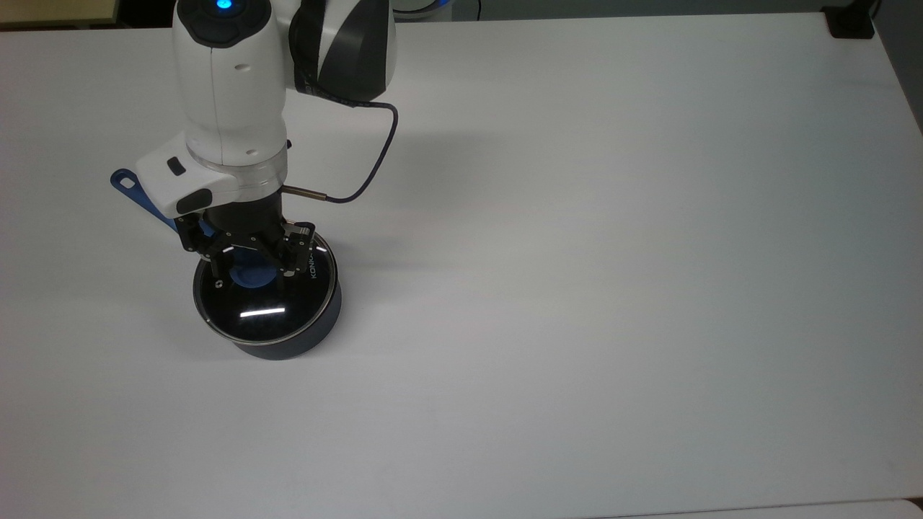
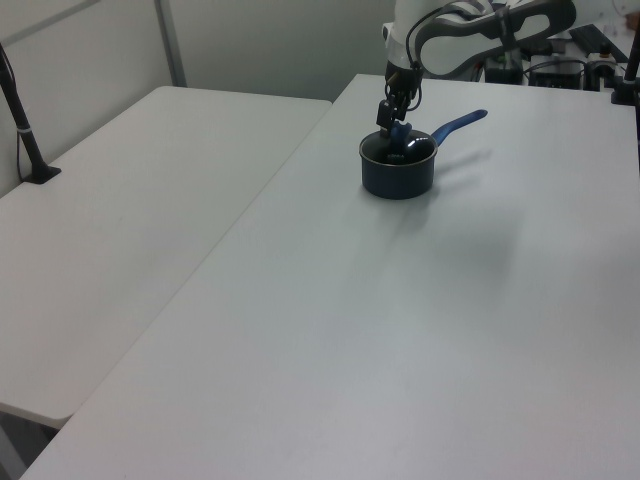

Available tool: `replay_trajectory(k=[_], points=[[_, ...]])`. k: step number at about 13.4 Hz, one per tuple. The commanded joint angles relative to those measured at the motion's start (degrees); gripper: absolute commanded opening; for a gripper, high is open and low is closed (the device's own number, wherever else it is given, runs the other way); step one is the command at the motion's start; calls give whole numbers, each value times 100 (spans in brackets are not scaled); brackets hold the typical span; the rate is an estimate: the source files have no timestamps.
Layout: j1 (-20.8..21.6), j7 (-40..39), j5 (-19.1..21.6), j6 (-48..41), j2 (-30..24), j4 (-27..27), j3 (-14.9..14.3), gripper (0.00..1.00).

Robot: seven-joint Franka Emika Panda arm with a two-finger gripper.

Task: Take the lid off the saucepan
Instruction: 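Close the gripper around the blue knob of the glass lid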

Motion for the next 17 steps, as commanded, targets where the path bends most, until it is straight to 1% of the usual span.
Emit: replay_trajectory(k=[1,5,8,11,13,15,17], points=[[32,-283,-48,-15,-30,-23,20,76],[50,-258,5,-68,-38,-41,29,80],[50,-267,5,-77,-38,-50,20,79],[58,-249,-4,-174,-38,-50,29,72],[93,-240,-4,-182,-38,-59,29,65],[120,-223,5,-182,-38,-59,29,55],[120,-232,5,-191,-38,-50,29,43]])
